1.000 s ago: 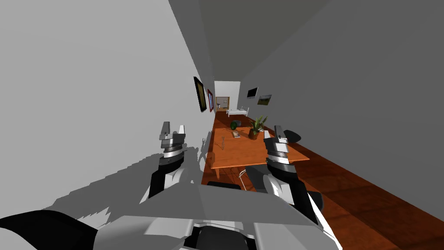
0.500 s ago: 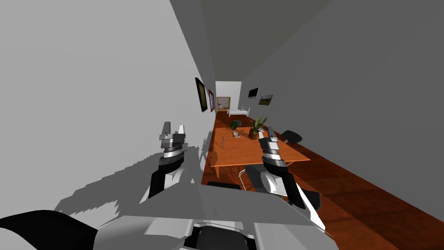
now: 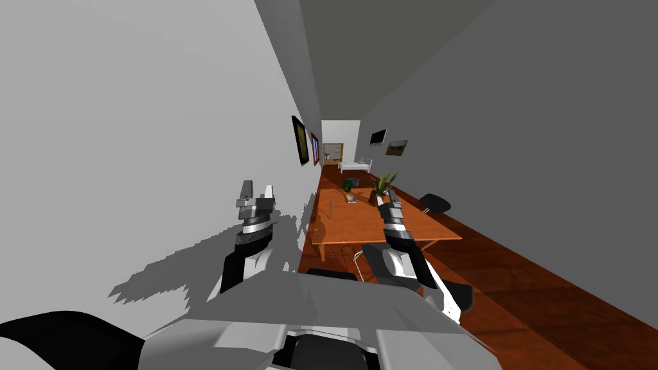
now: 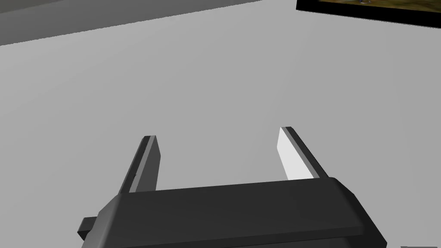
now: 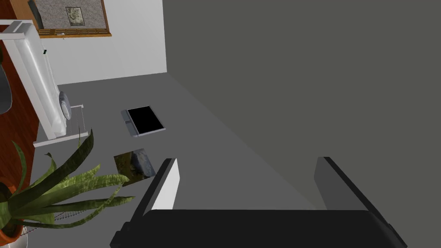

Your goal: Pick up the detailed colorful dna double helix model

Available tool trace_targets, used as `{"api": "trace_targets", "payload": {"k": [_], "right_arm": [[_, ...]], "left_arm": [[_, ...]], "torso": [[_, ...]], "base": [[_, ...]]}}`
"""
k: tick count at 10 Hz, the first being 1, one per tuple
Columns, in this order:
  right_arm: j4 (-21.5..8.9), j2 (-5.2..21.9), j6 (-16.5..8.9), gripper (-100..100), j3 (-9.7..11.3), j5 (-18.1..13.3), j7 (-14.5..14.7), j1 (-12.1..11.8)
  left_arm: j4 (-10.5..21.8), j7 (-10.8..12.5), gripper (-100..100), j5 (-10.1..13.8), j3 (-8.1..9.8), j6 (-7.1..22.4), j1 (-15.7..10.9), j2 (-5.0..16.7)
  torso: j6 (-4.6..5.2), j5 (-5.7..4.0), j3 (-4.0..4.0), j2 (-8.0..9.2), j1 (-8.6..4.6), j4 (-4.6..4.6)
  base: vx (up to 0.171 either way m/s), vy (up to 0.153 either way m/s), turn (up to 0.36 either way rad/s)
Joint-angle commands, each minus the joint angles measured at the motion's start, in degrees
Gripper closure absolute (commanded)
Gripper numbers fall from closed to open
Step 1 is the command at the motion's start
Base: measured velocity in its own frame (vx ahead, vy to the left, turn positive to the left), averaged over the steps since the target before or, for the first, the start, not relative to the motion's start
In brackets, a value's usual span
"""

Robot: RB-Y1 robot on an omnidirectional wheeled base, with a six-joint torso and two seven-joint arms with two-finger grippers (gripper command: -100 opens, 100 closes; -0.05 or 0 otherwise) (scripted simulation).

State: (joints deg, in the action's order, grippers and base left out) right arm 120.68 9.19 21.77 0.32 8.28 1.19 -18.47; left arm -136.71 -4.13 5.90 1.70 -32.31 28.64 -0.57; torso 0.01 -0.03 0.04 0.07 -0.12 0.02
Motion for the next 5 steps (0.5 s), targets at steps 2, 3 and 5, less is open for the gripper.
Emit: {"api": "trace_targets", "payload": {"k": [2,3,5], "right_arm": [[-4.37,0.56,-0.11,-100,0.49,1.13,-1.57,2.07],[-6.64,1.18,-0.60,-100,0.68,2.34,-3.15,3.93],[-9.83,1.73,-1.12,-100,0.86,3.61,-4.78,5.86]], "left_arm": [[0.00,0.00,0,0.00,0.00,0.00,0.00,0.00],[0.00,0.00,0,0.00,0.00,0.00,0.00,0.00],[0.00,0.00,0,0.00,0.00,0.00,0.00,0.00]], "torso": [[-0.02,0.00,0.00,0.01,-0.02,0.00],[0.00,0.00,0.00,0.00,-0.01,0.00],[0.00,0.00,0.01,0.02,0.00,0.01]], "base": [[-0.030,-0.032,0.044],[-0.038,-0.034,0.062],[-0.031,-0.033,0.044]]}}
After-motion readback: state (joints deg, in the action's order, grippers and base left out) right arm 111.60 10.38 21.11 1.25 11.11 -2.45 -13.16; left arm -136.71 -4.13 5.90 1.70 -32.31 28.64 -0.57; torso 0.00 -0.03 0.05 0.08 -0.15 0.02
